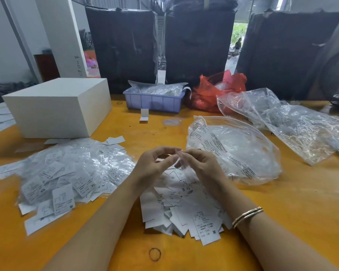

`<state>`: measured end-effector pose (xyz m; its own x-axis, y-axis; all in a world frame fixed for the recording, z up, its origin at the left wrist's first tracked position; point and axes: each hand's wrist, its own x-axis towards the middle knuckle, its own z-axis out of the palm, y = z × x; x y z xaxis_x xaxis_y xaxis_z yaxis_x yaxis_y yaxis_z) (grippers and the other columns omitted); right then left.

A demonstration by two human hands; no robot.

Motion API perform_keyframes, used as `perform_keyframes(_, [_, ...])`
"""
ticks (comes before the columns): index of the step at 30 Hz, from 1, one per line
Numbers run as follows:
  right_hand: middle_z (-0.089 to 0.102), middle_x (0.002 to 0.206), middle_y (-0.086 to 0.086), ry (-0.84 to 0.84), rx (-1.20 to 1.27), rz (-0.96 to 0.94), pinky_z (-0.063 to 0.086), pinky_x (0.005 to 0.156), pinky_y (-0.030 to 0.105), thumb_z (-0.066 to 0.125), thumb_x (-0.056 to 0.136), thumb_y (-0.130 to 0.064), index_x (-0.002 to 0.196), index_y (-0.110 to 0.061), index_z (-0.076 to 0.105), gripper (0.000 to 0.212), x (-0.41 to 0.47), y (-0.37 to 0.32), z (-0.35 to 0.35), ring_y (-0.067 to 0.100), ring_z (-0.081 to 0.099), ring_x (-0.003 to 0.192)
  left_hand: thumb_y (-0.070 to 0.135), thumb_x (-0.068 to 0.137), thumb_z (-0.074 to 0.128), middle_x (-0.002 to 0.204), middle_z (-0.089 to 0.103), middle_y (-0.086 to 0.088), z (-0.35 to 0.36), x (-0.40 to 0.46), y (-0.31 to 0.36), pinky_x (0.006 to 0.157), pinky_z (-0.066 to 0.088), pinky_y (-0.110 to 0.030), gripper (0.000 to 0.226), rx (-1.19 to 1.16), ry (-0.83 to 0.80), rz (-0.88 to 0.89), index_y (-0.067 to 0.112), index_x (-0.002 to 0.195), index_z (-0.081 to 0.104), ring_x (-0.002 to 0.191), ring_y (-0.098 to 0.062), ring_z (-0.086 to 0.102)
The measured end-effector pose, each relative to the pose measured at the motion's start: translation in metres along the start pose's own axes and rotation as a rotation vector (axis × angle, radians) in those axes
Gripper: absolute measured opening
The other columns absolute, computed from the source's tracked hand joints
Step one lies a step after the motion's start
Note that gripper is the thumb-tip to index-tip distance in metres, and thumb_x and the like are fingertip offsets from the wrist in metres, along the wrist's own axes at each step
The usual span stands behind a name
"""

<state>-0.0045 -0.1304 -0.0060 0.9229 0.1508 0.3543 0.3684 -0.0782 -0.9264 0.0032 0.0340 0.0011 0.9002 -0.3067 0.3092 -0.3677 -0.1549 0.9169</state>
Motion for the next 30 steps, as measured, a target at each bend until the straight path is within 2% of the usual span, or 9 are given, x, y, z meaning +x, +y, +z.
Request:
perform_keyframes(3, [0.070,0.071,0.005,0.058,0.007,0.047,0.050,0.063,0.022,0.060,0.089,-0.013,0.088,-0.007,0.072,0.013,0.001,0.003,0.003,0.012,0.064,0.065,0.039,0.081,0.060,0.098,0.072,0.007,0.002,0.001,0.000,0.074,0.048,-0.012,0.030,-0.078,0.005,-0.034,0.025,0.105,0.069,0.092,-0.001,0.065])
perform_keyframes(7, [0.071,0.077,0.003,0.089,-0.105,0.014,0.051,0.071,0.028,0.057,0.091,-0.013,0.091,-0.009,0.072,0.015,0.003,0.004,0.006,0.013,0.063,0.073,0.015,0.088,0.063,0.095,0.073,0.004,0.004,0.004,-0.007,0.081,0.051,-0.019,0.015,-0.082,0.118,-0.047,0.021,0.099,0.073,0.095,-0.010,0.066])
perform_keyframes(10, [0.070,0.105,0.006,0.155,-0.544,-0.127,0.045,0.089,0.030,0.054,0.093,-0.013,0.113,-0.011,0.066,0.024,0.005,0.008,0.008,0.019,0.061,0.100,0.012,0.090,0.059,0.090,0.073,0.002,0.002,0.007,-0.009,0.076,0.050,-0.016,0.014,-0.139,0.213,-0.081,0.014,0.095,0.072,0.089,-0.008,0.067])
perform_keyframes(13, [0.060,0.127,0.004,-0.004,-1.046,-0.105,0.031,0.098,0.035,0.048,0.093,-0.021,0.134,-0.013,0.049,0.042,0.005,0.018,0.011,0.023,0.043,0.121,0.006,0.093,0.052,0.078,0.071,0.001,-0.001,0.009,-0.009,0.070,0.052,-0.016,0.017,-0.186,0.351,-0.093,0.013,0.090,0.067,0.078,-0.008,0.067])
perform_keyframes(18, [0.065,0.112,-0.002,-0.046,-1.299,-0.140,0.025,0.090,0.032,0.036,0.098,-0.030,0.116,-0.020,0.062,0.034,0.004,0.018,0.013,0.021,0.046,0.111,0.012,0.097,0.048,0.072,0.055,-0.001,-0.004,0.009,-0.012,0.066,0.050,-0.028,0.019,-0.067,0.468,-0.102,0.021,0.094,0.064,0.068,-0.014,0.055])
perform_keyframes(20, [0.068,0.103,-0.002,-0.015,-1.258,-0.176,0.028,0.089,0.032,0.038,0.098,-0.029,0.103,-0.018,0.067,0.032,0.004,0.017,0.014,0.020,0.051,0.103,0.010,0.098,0.042,0.065,0.051,-0.004,-0.005,0.010,-0.014,0.063,0.049,-0.035,0.024,-0.060,0.467,-0.140,0.020,0.096,0.063,0.058,-0.015,0.051])
perform_keyframes(24, [0.071,0.096,0.006,0.205,-0.694,-0.081,0.042,0.090,0.042,0.048,0.095,-0.017,0.097,-0.010,0.068,0.020,0.005,0.012,0.007,0.023,0.061,0.095,0.005,0.097,0.037,0.053,0.050,-0.001,-0.004,0.011,-0.014,0.054,0.045,-0.028,0.028,-0.096,0.456,-0.168,0.015,0.093,0.064,0.048,-0.012,0.049])
perform_keyframes(28, [0.062,0.120,-0.002,-0.057,-1.040,-0.007,0.023,0.097,0.036,0.046,0.094,-0.033,0.124,-0.019,0.057,0.034,0.001,0.014,0.006,0.020,0.043,0.120,0.004,0.095,0.034,0.066,0.055,-0.002,-0.005,0.012,-0.011,0.051,0.043,-0.019,0.034,-0.181,0.424,-0.192,0.013,0.091,0.066,0.058,-0.010,0.051])
perform_keyframes(30, [0.063,0.115,-0.005,-0.106,-1.194,-0.058,0.019,0.091,0.036,0.040,0.095,-0.037,0.115,-0.022,0.061,0.033,0.001,0.014,0.008,0.019,0.043,0.116,0.001,0.093,0.028,0.075,0.057,-0.006,-0.006,0.012,-0.010,0.053,0.045,-0.018,0.040,-0.260,0.387,-0.193,0.011,0.092,0.066,0.063,-0.011,0.053])
